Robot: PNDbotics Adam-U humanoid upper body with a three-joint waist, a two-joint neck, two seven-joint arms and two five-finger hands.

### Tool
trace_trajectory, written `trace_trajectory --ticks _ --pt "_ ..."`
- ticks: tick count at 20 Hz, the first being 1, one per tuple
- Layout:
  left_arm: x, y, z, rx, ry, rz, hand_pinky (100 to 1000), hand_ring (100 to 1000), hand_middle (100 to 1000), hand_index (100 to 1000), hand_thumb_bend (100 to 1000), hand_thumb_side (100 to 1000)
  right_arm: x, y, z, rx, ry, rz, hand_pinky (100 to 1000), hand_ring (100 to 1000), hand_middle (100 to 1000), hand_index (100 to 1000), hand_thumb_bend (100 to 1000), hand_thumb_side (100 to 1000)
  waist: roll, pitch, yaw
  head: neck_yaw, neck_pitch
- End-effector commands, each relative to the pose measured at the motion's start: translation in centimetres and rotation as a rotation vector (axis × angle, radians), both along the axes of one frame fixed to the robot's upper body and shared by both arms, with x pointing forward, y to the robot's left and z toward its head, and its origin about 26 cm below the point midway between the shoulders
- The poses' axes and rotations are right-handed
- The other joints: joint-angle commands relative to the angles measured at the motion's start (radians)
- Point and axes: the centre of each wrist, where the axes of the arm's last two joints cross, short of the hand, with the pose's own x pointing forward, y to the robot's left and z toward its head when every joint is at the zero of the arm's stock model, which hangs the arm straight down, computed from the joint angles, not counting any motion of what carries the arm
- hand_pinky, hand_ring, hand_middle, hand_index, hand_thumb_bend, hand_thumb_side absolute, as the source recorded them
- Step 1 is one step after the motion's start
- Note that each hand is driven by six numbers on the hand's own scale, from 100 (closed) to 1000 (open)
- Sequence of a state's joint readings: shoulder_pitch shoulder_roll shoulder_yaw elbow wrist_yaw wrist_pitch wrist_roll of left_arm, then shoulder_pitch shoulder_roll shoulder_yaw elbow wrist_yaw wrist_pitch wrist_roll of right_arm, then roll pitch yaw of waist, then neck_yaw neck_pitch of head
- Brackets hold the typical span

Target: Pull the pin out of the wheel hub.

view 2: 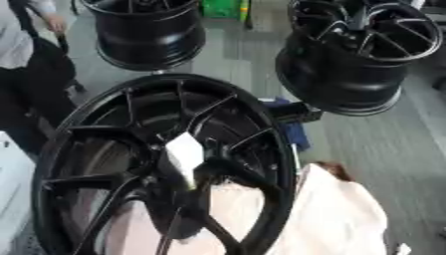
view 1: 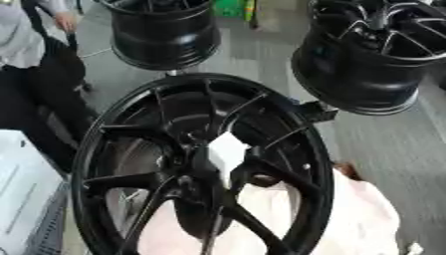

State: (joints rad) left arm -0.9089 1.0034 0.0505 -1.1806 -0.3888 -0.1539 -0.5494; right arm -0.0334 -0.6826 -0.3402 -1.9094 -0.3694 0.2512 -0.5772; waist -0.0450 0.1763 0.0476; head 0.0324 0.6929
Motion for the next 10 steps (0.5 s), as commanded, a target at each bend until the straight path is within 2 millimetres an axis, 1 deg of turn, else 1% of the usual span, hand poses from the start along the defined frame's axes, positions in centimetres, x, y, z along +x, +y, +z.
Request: trace_trajectory --ticks 1,4,5,6,8,9,10 --pt "-1.1 2.0 1.1 0.033 -0.038 0.111 650 504 310 399 246 100 -0.4 -0.1 1.2 -0.037 -0.031 -0.010 754 696 671 771 100 719 0.002 -0.016 -0.003 0.001 -0.010" --pt "-0.7 3.1 -0.3 0.040 -0.030 0.186 667 523 337 429 259 100 -0.4 -0.1 1.1 -0.031 -0.031 -0.012 753 695 671 770 100 719 0.001 -0.016 -0.006 -0.001 -0.012" --pt "-0.5 3.3 -0.7 0.043 -0.024 0.202 681 537 356 448 282 100 -0.4 -0.1 1.1 -0.030 -0.031 -0.013 753 695 670 769 100 719 0.001 -0.017 -0.006 -0.003 -0.012" --pt "-0.4 3.6 -1.1 0.050 -0.018 0.221 681 539 358 449 294 100 -0.4 0.0 1.1 -0.028 -0.031 -0.012 753 695 670 769 100 719 0.000 -0.017 -0.007 -0.004 -0.012" --pt "-0.2 4.0 -1.7 0.068 -0.007 0.259 685 548 396 463 335 100 -0.4 0.0 1.0 -0.026 -0.031 -0.011 753 694 670 769 100 719 -0.001 -0.018 -0.007 -0.005 -0.011" --pt "-0.1 4.1 -2.0 0.078 -0.001 0.274 697 564 417 483 367 100 -0.4 0.0 1.0 -0.025 -0.031 -0.011 753 694 670 769 100 720 -0.002 -0.018 -0.007 -0.005 -0.011" --pt "-0.1 4.2 -2.2 0.086 0.005 0.285 710 580 434 501 377 100 -0.4 0.0 1.0 -0.024 -0.030 -0.011 753 694 670 769 100 720 -0.002 -0.018 -0.006 -0.006 -0.010"
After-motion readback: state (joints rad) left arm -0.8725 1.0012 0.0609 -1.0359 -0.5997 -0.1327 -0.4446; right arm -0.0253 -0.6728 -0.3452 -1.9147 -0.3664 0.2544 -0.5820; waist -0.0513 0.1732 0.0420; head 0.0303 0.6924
